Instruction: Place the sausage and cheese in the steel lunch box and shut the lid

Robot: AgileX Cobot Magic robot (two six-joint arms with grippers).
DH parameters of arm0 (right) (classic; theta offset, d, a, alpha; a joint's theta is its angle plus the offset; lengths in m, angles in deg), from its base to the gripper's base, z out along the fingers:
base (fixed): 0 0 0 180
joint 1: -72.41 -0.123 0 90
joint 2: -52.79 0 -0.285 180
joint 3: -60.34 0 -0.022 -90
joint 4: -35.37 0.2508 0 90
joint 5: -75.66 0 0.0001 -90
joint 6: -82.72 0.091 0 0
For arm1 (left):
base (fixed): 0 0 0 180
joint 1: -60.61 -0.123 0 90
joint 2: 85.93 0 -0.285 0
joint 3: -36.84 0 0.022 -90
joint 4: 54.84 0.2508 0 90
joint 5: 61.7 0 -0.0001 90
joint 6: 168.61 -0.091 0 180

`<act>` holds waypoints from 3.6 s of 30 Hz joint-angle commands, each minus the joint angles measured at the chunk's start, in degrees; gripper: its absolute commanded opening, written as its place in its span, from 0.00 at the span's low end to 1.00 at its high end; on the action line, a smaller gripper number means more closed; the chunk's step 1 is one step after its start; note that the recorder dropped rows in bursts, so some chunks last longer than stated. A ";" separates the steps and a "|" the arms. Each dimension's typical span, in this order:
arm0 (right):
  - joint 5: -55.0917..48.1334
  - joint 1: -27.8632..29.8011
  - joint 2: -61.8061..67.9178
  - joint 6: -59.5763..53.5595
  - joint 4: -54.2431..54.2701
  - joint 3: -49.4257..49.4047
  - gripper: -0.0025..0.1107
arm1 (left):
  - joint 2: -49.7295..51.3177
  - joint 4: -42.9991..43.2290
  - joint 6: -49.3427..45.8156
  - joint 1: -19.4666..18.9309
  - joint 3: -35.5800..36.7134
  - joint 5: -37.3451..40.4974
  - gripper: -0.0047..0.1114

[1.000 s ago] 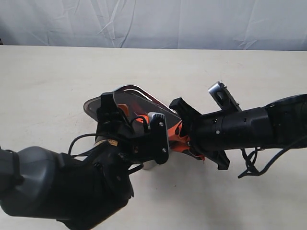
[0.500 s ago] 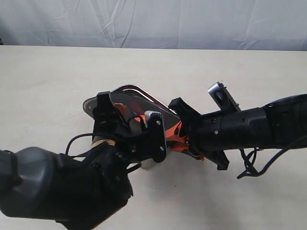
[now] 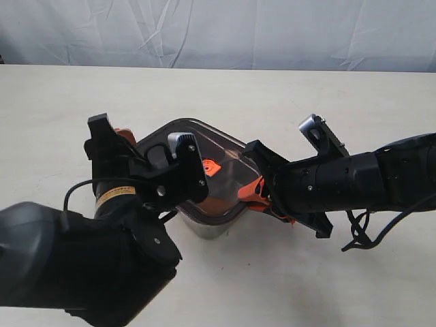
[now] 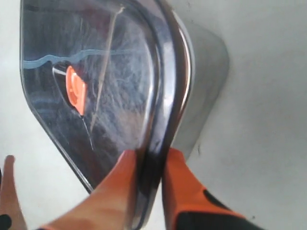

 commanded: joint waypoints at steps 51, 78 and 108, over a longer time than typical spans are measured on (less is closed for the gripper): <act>-7.60 0.05 0.15 -1.94 -5.48 2.08 0.45 | -32.95 -0.50 1.16 0.08 1.54 -1.66 0.61; -9.13 0.05 -4.06 17.55 -33.12 2.08 0.45 | -35.34 -0.50 0.90 0.08 2.49 -1.66 0.61; 14.19 0.96 -1.01 22.81 -52.05 13.84 0.01 | -14.05 -0.50 14.99 -54.84 0.86 86.73 0.04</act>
